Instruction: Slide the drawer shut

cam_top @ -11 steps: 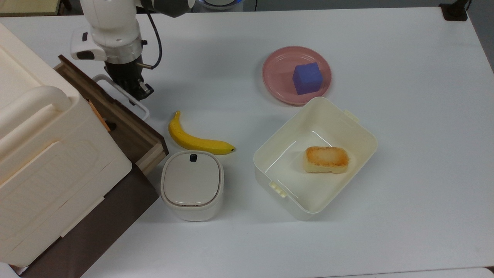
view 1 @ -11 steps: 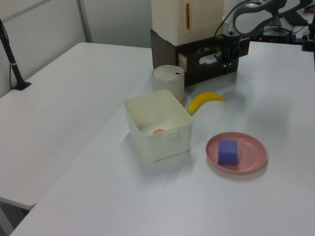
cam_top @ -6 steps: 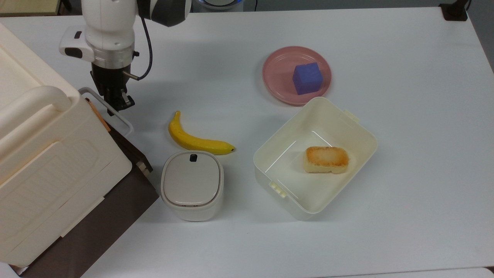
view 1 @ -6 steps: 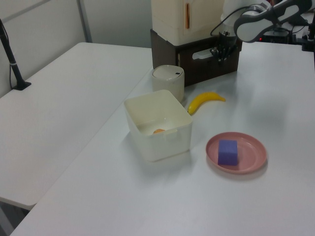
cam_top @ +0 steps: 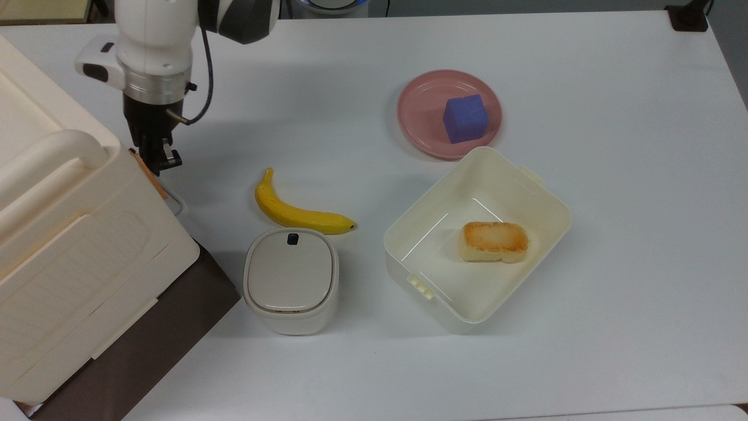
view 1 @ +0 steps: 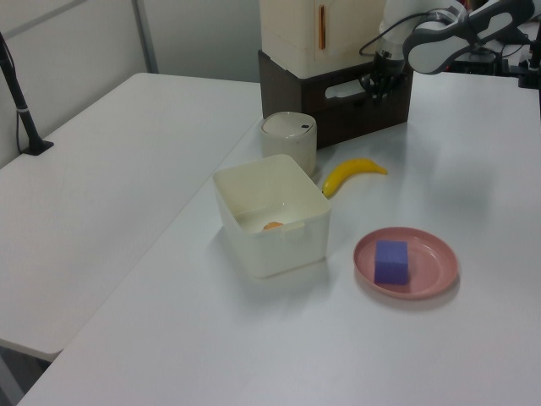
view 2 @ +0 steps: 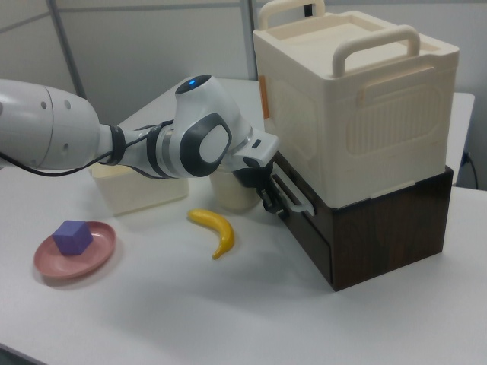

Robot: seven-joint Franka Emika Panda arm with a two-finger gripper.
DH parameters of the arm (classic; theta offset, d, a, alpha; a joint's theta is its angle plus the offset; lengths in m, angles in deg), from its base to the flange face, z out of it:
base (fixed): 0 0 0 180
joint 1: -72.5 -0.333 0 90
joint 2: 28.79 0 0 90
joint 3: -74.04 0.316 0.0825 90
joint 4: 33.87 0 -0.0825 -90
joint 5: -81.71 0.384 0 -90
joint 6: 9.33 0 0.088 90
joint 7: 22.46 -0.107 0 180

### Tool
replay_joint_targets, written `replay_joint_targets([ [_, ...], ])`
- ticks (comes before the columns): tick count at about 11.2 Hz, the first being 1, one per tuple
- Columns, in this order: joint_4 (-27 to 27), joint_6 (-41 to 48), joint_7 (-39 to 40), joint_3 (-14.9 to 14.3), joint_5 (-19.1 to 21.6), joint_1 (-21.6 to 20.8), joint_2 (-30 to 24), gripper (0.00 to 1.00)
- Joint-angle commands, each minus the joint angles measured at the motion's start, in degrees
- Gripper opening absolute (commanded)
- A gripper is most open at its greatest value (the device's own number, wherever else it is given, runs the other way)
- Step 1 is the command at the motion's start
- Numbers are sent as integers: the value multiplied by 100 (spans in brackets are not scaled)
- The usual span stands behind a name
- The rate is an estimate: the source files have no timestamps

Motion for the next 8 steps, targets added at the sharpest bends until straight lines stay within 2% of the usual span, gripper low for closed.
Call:
replay_joint_targets([
  [1, 156, -194, -263, -43, -290, 83, 53, 0],
  [3, 104, 68, 87, 10, -553, -65, 62, 0],
  [5, 95, 647, 186, 89, -537, -294, -25, 0],
  [7, 130, 1437, 308, 457, -493, -321, -306, 0],
  [8, 156, 1867, 500, 580, -336, -321, -507, 0],
])
